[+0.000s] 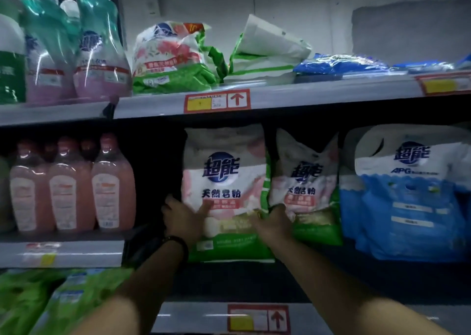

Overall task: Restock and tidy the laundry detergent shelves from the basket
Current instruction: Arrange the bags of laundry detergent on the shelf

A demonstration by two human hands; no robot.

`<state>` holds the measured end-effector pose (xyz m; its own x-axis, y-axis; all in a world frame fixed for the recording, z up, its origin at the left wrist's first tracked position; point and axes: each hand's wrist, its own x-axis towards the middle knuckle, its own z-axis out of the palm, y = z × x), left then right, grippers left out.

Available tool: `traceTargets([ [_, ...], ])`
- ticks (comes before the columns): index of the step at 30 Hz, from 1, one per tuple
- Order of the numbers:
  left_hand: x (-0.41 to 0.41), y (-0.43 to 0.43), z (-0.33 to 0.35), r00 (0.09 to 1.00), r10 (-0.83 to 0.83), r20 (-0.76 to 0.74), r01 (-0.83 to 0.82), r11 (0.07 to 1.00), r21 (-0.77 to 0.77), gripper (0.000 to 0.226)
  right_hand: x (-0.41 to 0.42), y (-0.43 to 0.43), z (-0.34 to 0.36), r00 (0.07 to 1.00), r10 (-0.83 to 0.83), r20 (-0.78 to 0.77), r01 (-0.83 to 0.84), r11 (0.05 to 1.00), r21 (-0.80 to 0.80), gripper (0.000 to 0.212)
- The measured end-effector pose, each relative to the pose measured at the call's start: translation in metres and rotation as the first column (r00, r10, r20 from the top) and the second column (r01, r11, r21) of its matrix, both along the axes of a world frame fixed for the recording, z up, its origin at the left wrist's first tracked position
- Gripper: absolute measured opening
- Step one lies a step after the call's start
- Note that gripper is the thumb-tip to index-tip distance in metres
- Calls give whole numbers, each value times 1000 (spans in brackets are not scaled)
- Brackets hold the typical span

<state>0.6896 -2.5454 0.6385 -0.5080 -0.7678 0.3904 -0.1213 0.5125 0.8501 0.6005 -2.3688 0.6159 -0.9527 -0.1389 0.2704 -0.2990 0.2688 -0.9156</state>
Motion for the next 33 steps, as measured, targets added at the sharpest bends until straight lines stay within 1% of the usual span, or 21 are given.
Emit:
traceTargets([
  [1,1,8,-16,999,23,25,-23,1000,-14,109,1,0,-11,1000,10,18,-10,1000,14,58],
  [2,3,16,-32,999,23,25,-21,998,-52,109,2,-1,-21,999,27,23,-27,999,22,57],
  [4,9,29,-55,999,4,52,7,978,-209,108,7,0,-34,999,43,-31,-41,997,68,59],
  [5,11,32,-64,995,-6,95,34,957,-287,108,11,2,-37,997,34,-73,-26,994,105,63],
  [6,15,36,-70,989,-20,149,72,935,-346,108,15,4,-40,993,33,-117,-15,988,153,69],
  [8,24,38,-71,956,-23,291,151,892,-425,104,31,11,-39,982,33,-188,16,967,255,96],
  [9,28,38,-69,927,-19,375,195,878,-437,104,39,14,-39,977,35,-213,31,954,298,109],
  [10,33,38,-67,896,-32,443,240,874,-422,104,46,16,-40,972,47,-230,35,940,339,118],
  [11,36,39,-66,877,-54,478,271,877,-398,103,55,17,-42,970,67,-232,30,920,390,119],
  [13,41,41,-67,864,-54,500,286,871,-400,98,70,17,-46,966,127,-226,-4,878,478,106],
  [15,41,43,-72,860,6,510,261,854,-450,95,77,12,-51,962,184,-201,-45,834,550,87],
  [16,41,44,-74,856,27,516,256,845,-469,93,76,10,-52,961,214,-175,-71,803,591,83],
  [19,34,38,-75,844,56,534,256,832,-492,90,71,7,-43,956,291,-48,-173,684,708,90],
  [21,28,35,-72,826,66,559,254,842,-476,92,65,7,-35,945,326,-11,-213,643,736,91],
  [24,24,35,-75,812,91,577,234,854,-465,100,57,8,-27,934,357,9,-231,585,777,88],
  [26,24,37,-76,805,84,587,239,860,-450,102,55,12,-19,920,389,44,-273,557,785,85],
  [28,26,34,-72,799,25,601,266,881,-390,100,57,23,-11,900,427,88,-337,552,763,82],
  [30,33,28,-61,781,-50,623,312,895,-319,98,62,37,-7,894,440,87,-365,601,711,76],
  [32,47,25,-53,774,-112,623,354,892,-280,95,73,52,-11,910,415,12,-318,679,662,62],
  [33,55,29,-51,794,-120,596,359,883,-301,89,80,59,-15,916,397,-47,-278,717,639,54],
])
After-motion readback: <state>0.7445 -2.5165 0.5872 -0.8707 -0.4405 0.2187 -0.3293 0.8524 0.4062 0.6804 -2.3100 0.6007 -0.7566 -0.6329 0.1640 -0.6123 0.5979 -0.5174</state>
